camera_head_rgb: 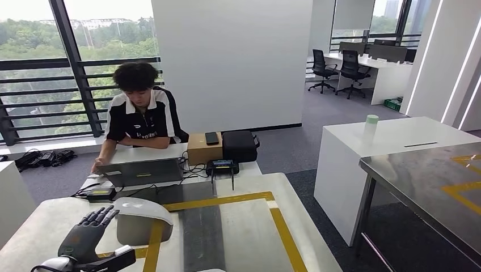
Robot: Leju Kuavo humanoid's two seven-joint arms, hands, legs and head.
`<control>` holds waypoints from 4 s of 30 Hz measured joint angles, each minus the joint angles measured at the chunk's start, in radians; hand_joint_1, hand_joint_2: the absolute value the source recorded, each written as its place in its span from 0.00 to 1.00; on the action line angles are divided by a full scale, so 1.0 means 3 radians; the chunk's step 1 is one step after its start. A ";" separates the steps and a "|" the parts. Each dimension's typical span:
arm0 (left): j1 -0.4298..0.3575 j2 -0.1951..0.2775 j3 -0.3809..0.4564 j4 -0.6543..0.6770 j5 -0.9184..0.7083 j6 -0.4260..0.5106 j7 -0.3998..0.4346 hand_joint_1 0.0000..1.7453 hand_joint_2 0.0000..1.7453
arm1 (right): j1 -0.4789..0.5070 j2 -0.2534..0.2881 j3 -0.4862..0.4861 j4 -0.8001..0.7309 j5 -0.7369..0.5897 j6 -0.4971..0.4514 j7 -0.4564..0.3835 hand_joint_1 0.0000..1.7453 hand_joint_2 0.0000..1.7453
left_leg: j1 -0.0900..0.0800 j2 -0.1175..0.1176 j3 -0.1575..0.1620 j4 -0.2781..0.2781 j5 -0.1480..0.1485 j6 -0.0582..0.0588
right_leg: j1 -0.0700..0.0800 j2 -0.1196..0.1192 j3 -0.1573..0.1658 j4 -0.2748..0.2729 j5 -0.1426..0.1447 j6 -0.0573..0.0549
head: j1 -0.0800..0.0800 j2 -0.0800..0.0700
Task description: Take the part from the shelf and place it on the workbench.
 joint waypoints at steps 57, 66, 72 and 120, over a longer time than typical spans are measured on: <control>0.0245 0.0051 -0.0051 -0.0045 0.0207 0.0018 -0.0175 0.00 1.00 | -0.0020 -0.0162 -0.0195 -0.0010 -0.0249 0.0005 0.0129 0.00 0.00 | 0.0131 0.0029 -0.0243 0.0464 -0.0047 -0.0217 | -0.0009 -0.0051 0.0035 0.0019 -0.0063 -0.0021 | 0.0139 0.0009; 0.0187 -0.0100 -0.0092 0.0037 0.0198 0.0005 -0.0115 0.00 1.00 | 0.0000 -0.0174 -0.0240 -0.0018 -0.0250 0.0006 0.0192 0.00 0.00 | 0.0064 0.0019 -0.0325 0.0213 0.0132 0.0039 | -0.0031 -0.0053 -0.0270 0.0538 -0.0404 0.0117 | 0.0165 0.0011; 0.0182 -0.0127 -0.0099 0.0077 0.0196 0.0006 -0.0103 0.00 1.00 | -0.0009 -0.0206 -0.0253 -0.0021 -0.0257 0.0005 0.0218 0.00 0.00 | -0.0003 0.0028 -0.0551 0.0218 0.0327 0.0093 | 0.0096 -0.0046 0.0075 0.0593 -0.0404 -0.0031 | 0.0173 0.0011; 0.0282 -0.0007 -0.0103 -0.0003 0.0246 0.0048 -0.0106 0.00 1.00 | -0.0020 -0.0215 -0.0240 -0.0031 -0.0175 0.0004 0.0183 0.00 0.00 | 0.0036 0.0024 -0.0087 0.0276 0.0000 -0.0066 | 0.0055 -0.0086 -0.0084 0.0021 0.0070 -0.0052 | 0.0146 0.0007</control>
